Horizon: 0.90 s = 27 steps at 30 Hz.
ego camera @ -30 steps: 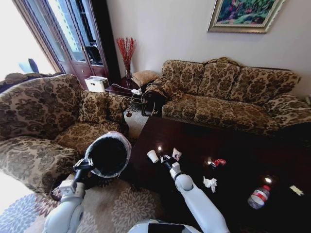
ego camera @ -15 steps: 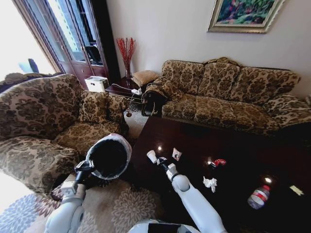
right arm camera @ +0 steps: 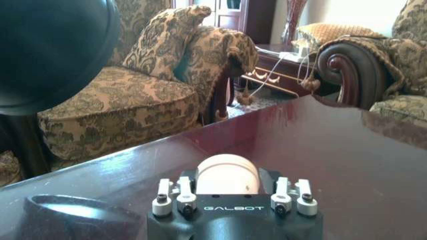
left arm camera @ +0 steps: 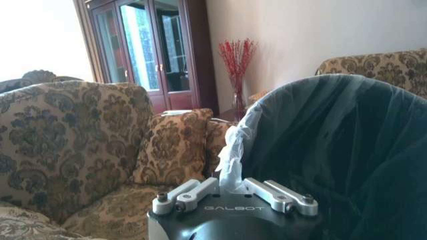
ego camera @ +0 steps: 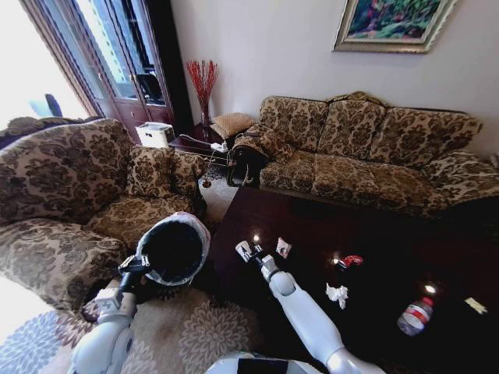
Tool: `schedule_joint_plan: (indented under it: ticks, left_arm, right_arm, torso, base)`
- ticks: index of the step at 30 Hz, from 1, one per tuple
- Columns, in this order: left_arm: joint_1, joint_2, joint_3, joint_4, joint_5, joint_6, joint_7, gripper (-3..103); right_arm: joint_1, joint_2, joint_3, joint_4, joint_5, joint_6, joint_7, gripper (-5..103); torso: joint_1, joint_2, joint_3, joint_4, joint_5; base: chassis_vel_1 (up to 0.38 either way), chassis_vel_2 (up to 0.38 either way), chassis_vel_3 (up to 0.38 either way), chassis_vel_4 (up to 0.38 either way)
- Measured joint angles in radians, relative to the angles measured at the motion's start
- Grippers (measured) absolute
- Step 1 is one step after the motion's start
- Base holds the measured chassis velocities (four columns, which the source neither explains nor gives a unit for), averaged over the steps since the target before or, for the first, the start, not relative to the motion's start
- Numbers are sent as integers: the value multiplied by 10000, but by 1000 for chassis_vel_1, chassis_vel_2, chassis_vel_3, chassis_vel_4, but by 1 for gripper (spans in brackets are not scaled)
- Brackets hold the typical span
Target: Move to the front of the table and place the trash on the table into the trash bin.
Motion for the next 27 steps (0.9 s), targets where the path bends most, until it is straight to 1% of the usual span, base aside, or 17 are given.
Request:
schedule_joint_plan:
  ticks: [3, 5, 6, 8, 12, 13, 16, 17, 18, 19, 20, 22, 23, 24, 25, 26, 27]
  left_arm:
    - [-3, 6, -34, 31, -40, -29, 19, 1]
    - [-7, 6, -35, 40, -47, -31, 24, 1]
    - [-14, 2, -35, 56, -52, -33, 26, 1]
    - [-16, -1, -35, 58, -52, -34, 26, 1]
    - [-29, -17, -22, 61, -47, -36, 29, 1]
    - [-29, -17, -22, 61, -47, -36, 29, 1]
    - [-30, -16, -24, 75, -27, -38, 30, 1]
    - [-30, -16, -24, 75, -27, -38, 30, 1]
    - [-30, -23, -28, 77, -23, -37, 30, 1]
    - [-29, -32, -29, 77, -19, -37, 30, 1]
    - [-27, -38, -29, 78, -15, -37, 30, 1]
    - [-24, -44, -29, 78, -10, -37, 30, 1]
    - [-24, -44, -29, 78, -10, -37, 30, 1]
    - [-25, -44, -29, 77, -10, -38, 29, 1]
    - [-25, -42, -30, 73, -9, -37, 29, 1]
    - [-28, -34, -40, 59, -10, -37, 26, 1]
    - [-28, -34, -40, 59, -10, -37, 26, 1]
  right_arm:
    - [63, 126, 94, -207, -45, 1, -30, 73]
    - [87, 152, 118, -267, -60, 5, -42, 73]
    - [151, 210, 177, -424, -107, 26, -88, 84]
    - [172, 228, 191, -470, -118, 30, -100, 84]
    - [354, 420, 323, -921, -228, 150, -136, 102]
    - [354, 420, 323, -921, -228, 150, -136, 102]
    - [429, 538, 402, -1208, -263, 234, -216, 96]
    - [429, 538, 402, -1208, -263, 234, -216, 96]
    - [452, 584, 418, -1311, -279, 244, -252, 86]
    - [480, 624, 434, -1411, -316, 268, -281, 80]
    - [504, 652, 451, -1483, -350, 293, -286, 80]
    - [560, 696, 475, -1627, -393, 340, -291, 70]
    - [560, 696, 475, -1627, -393, 340, -291, 70]
    - [582, 702, 477, -1662, -400, 352, -292, 64]
    - [611, 703, 481, -1701, -412, 363, -296, 64]
    - [639, 703, 483, -1750, -425, 389, -301, 53]
    - [639, 703, 483, -1750, -425, 389, -301, 53]
  torso:
    - [0, 0, 0, 0, 1]
    - [0, 0, 0, 0, 1]
    - [0, 0, 0, 0, 0]
    - [0, 0, 0, 0, 0]
    - [0, 0, 0, 0, 1]
    - [0, 0, 0, 0, 1]
    - [0, 0, 0, 0, 1]
    - [0, 0, 0, 0, 1]
    - [0, 0, 0, 0, 1]
    - [0, 0, 0, 0, 1]
    - [0, 0, 0, 0, 1]
    - [0, 0, 0, 1, 1]
    - [0, 0, 0, 1, 1]
    - [0, 0, 0, 0, 1]
    - [0, 0, -1, 0, 1]
    - [-1, 0, -1, 0, 1]
    - [-1, 0, -1, 0, 1]
  base:
    - [0, 0, 0, 0]
    - [0, 0, 0, 0]
    - [0, 0, 0, 0]
    - [0, 0, 0, 0]
    - [0, 0, 0, 0]
    - [0, 0, 0, 0]
    - [0, 0, 0, 0]
    - [0, 0, 0, 0]
    - [0, 0, 0, 0]
    - [0, 0, 0, 0]
    - [0, 0, 0, 0]
    - [0, 0, 0, 0]
    - [0, 0, 0, 0]
    - [0, 0, 0, 0]
    - [0, 0, 0, 0]
    - [0, 0, 0, 0]
    - [0, 0, 0, 0]
